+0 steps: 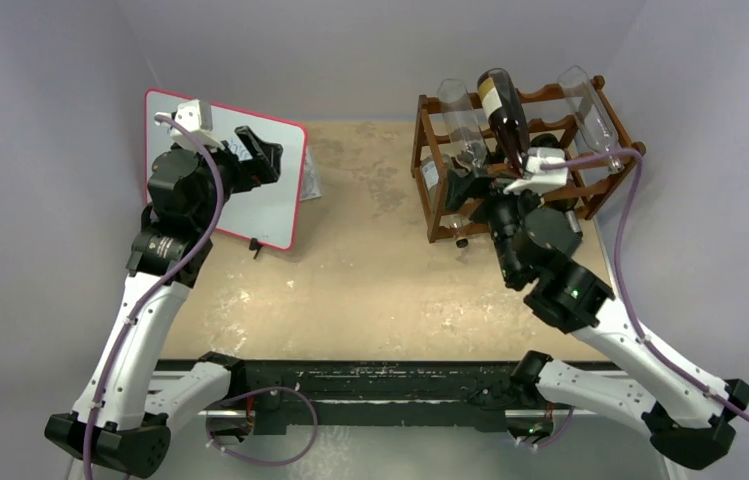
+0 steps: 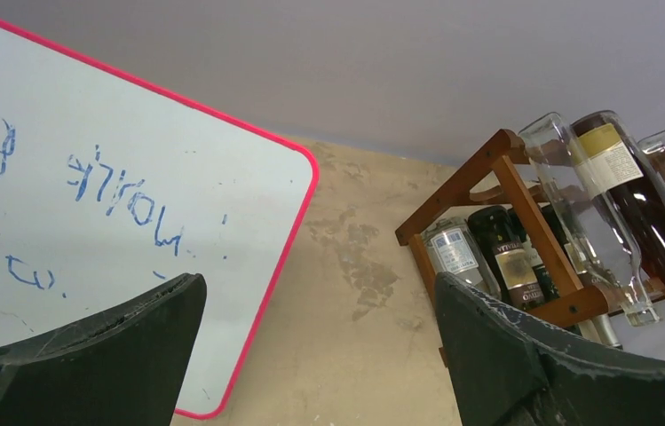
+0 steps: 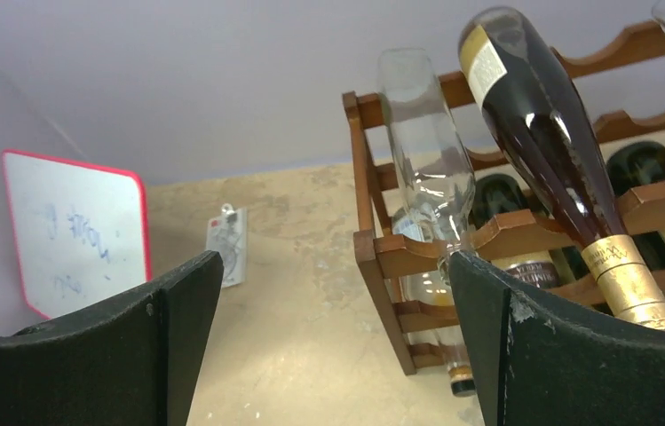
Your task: Take the wine bottle off the wine rack
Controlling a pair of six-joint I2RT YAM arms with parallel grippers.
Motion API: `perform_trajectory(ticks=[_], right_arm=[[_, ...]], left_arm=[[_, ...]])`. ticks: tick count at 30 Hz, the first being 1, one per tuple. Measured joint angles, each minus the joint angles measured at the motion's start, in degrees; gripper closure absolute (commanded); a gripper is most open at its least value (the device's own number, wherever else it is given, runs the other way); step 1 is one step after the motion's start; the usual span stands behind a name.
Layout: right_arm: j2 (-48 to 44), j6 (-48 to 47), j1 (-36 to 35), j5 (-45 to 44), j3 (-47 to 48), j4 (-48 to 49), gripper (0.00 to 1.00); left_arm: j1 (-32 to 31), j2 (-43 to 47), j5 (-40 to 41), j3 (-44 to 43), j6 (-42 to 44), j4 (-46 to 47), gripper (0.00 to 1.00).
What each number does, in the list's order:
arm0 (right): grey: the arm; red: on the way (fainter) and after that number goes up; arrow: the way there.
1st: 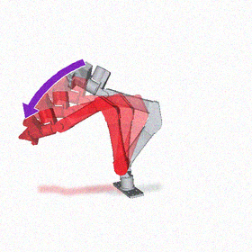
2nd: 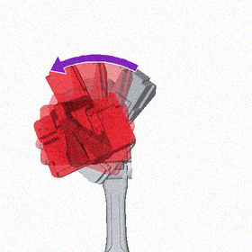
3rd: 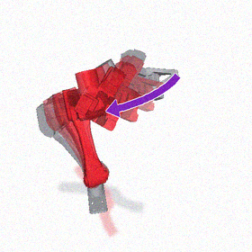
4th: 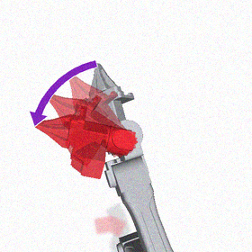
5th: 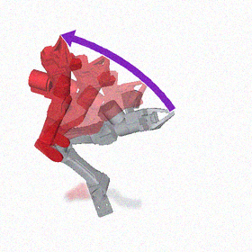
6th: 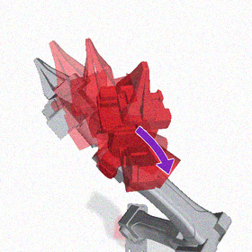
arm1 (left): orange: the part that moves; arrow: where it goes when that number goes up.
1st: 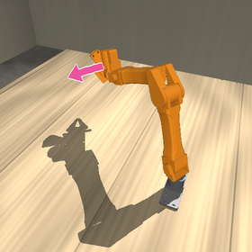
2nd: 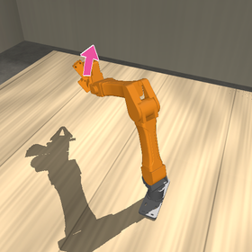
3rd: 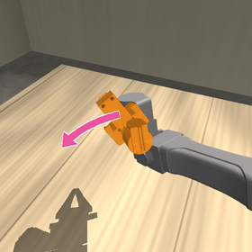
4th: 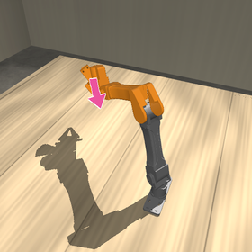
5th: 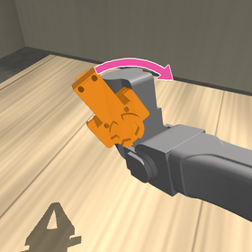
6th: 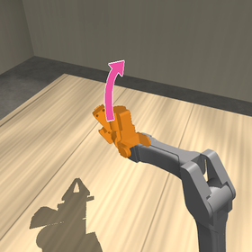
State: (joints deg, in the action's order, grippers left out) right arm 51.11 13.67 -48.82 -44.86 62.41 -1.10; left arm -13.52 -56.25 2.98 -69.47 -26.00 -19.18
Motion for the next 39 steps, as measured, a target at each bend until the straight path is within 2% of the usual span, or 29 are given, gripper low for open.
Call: perform_trajectory(ticks=[3, 10, 17, 22, 26, 30, 39], right_arm=[[-5.0, -1.2, -0.1, 2.6, -4.2, 3.1, 0.0], [-7.2, -1.3, -0.1, 2.4, -2.6, 4.8, 0.0], [-4.4, -0.9, -0.1, -0.9, -2.5, 3.6, 0.0], [1.3, 2.4, 1.0, -3.8, 1.2, -2.2, 0.0], [6.7, 6.6, 6.6, 0.7, 6.5, -10.3, 0.0], [8.2, 7.3, 11.8, 6.9, 8.1, -15.1, 0.0], [8.4, 7.2, 16.3, 16.7, 8.1, -18.9, 0.0]], left_arm=[[0.0, 1.0, 0.8, 0.9, 0.0, 0.2, 0.01], [0.0, 3.7, 2.7, 1.9, -0.4, 1.5, 0.01], [0.0, 3.5, 3.0, 1.9, -0.9, 2.1, 0.01], [0.0, 2.4, 3.0, 1.9, -1.1, 1.9, 0.01], [0.0, 1.1, 2.5, 1.9, -1.5, 1.4, 0.01], [0.0, 0.3, 1.2, 1.9, -1.8, 0.8, 0.01], [0.0, -1.7, -4.4, 1.9, -3.6, 0.6, 0.0]])
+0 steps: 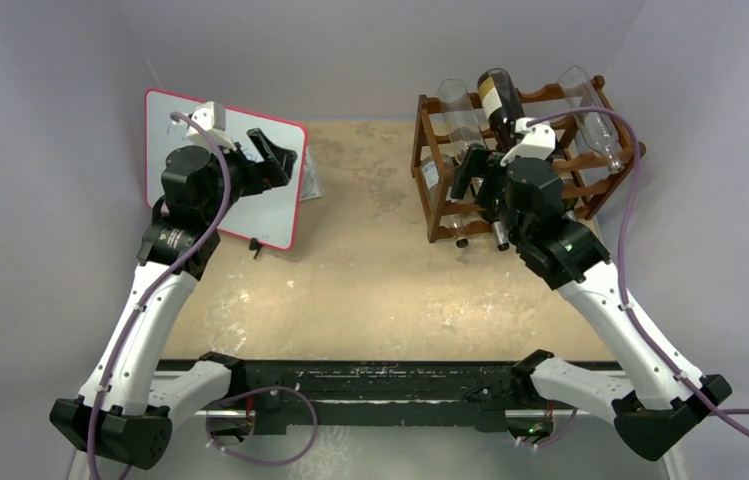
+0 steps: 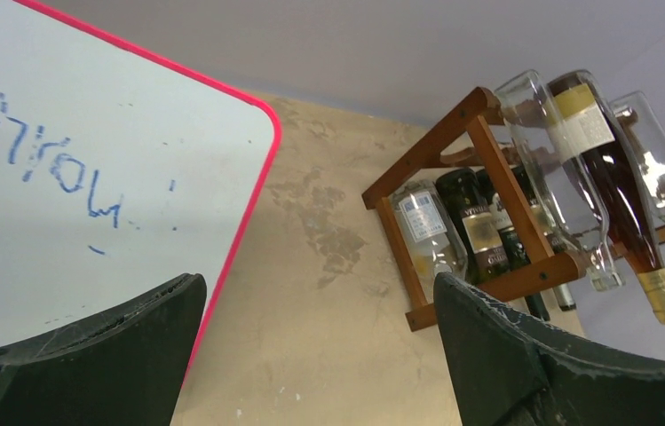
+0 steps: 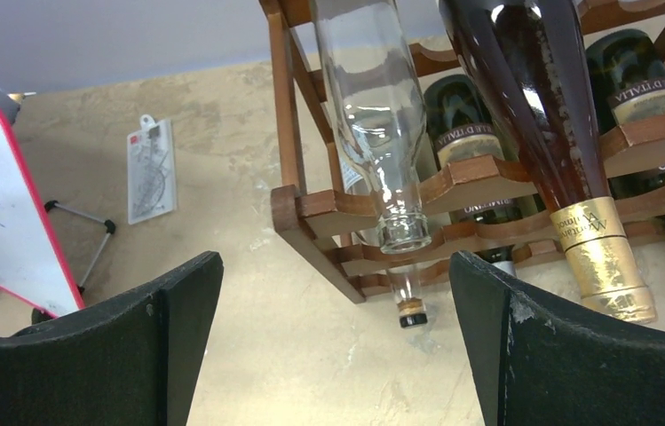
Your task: Take the wine bottle off the wine rack
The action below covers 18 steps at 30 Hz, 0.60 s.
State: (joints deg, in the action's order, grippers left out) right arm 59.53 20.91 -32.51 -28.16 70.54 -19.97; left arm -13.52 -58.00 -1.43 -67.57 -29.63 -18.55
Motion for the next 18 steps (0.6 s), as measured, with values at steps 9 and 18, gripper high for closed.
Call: perform_trajectory(ticks=[9, 18], right_arm=[[5.0, -2.2, 5.9, 5.7, 1.7, -1.0, 0.0], [15.0, -6.8, 12.8, 11.4, 11.1, -0.4, 0.0]], left_arm=[[0.0, -1.8, -6.4, 3.6, -3.0, 0.5, 0.0], [0.0, -1.0, -7.1, 3.9, -2.8, -0.3, 0.0]])
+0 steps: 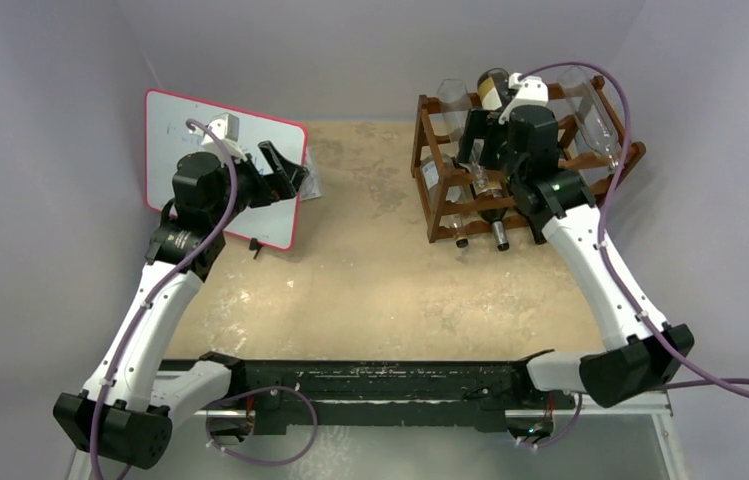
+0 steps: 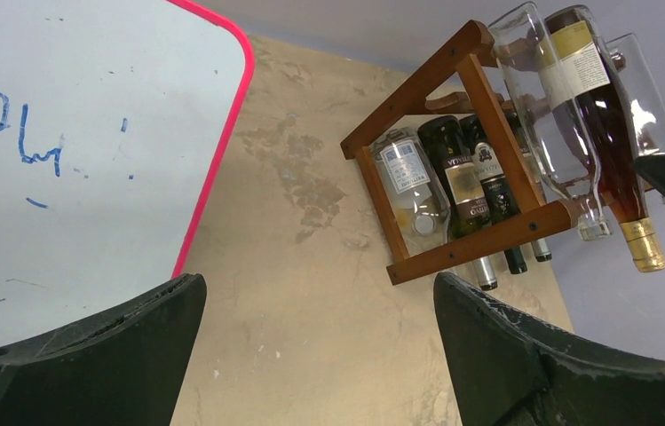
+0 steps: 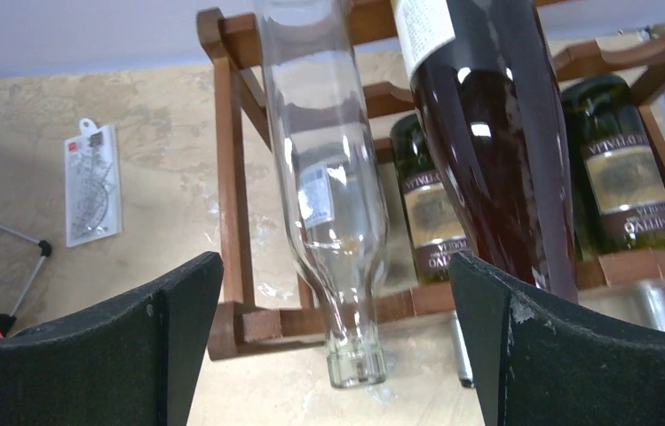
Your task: Take the wine bottle off the wine rack
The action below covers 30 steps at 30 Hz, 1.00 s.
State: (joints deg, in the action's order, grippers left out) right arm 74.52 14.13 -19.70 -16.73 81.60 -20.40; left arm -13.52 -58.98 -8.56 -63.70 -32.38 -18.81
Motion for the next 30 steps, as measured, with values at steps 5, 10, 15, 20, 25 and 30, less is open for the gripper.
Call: perform_trajectory(ticks=[5, 10, 15, 20, 25, 30], right_arm=[[4.8, -1.8, 2.1, 3.5, 5.8, 0.0, 0.04], [11.1, -2.6, 2.9, 6.0, 11.8, -1.0, 0.08], [14.9, -3.1, 3.5, 7.9, 13.3, -1.8, 0.07], [15.6, -3.2, 4.5, 10.5, 13.3, -2.3, 0.09], [16.9, -3.2, 5.7, 11.8, 13.7, -2.4, 0.17], [19.4, -3.3, 6.4, 13.7, 13.9, -2.5, 0.22]], left_arm=[[0.0, 1.1, 0.0, 0.0, 0.2, -1.1, 0.0], [0.0, 1.6, 0.0, 0.4, 0.5, -2.1, 0.0], [0.0, 1.7, -0.1, 0.6, 0.5, -3.3, 0.0], [0.0, 1.8, -0.1, 0.6, 1.3, -3.7, 0.0], [0.0, 1.8, -0.3, 0.6, 1.8, -4.7, 0.0], [0.0, 1.8, -0.5, 0.6, 2.6, -5.7, 0.0]])
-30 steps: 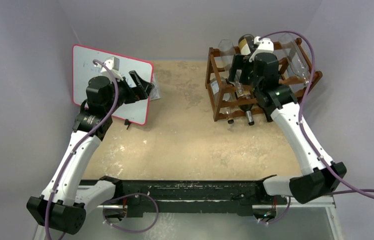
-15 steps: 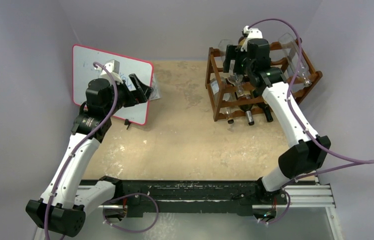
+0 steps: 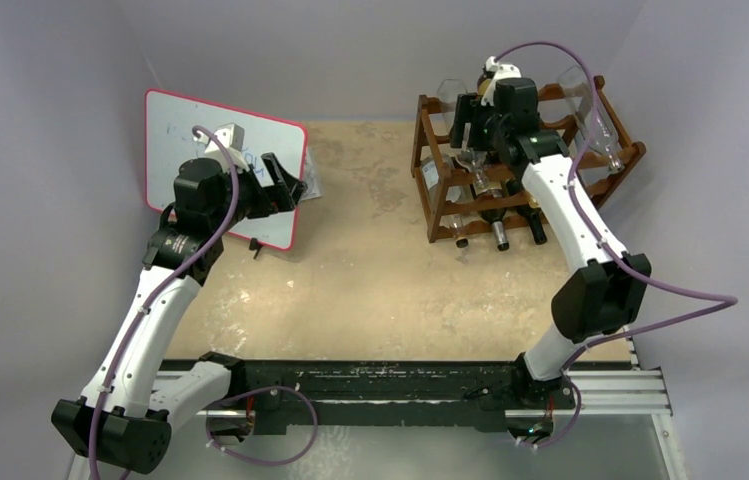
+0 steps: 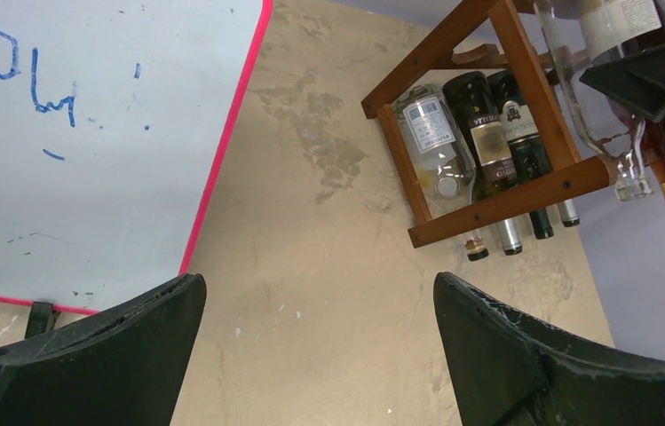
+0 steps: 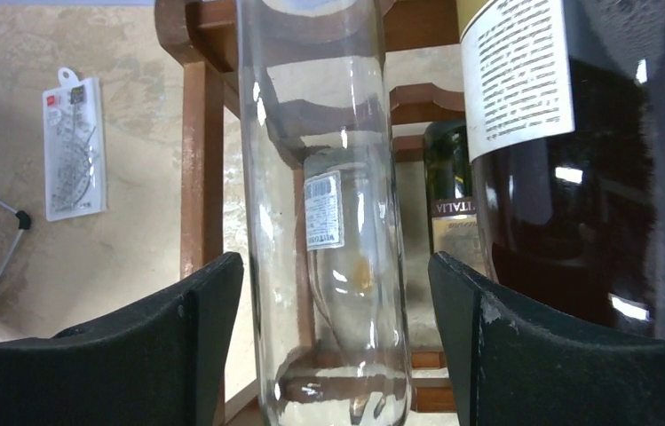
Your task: Take the wine bottle off the wine rack
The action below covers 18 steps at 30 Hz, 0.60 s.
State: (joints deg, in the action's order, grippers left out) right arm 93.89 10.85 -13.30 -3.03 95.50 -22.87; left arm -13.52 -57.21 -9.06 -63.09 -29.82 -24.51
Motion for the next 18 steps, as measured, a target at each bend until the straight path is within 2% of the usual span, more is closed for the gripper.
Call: perform_trajectory(ticks=[9, 14, 18], right_arm=[[3.0, -0.2, 0.4, 2.8, 0.0, 0.1, 0.27], [3.5, -0.6, 0.7, 3.7, 0.1, 0.2, 0.37], [3.5, -0.9, 0.7, 4.2, 0.1, 0.4, 0.5]], left_arm=[[0.0, 0.0, 0.0, 0.0, 1.0, -1.3, 0.0], [0.0, 0.0, 0.0, 0.0, 1.0, -1.5, 0.0], [0.0, -0.2, 0.0, 0.0, 1.0, -1.6, 0.0]])
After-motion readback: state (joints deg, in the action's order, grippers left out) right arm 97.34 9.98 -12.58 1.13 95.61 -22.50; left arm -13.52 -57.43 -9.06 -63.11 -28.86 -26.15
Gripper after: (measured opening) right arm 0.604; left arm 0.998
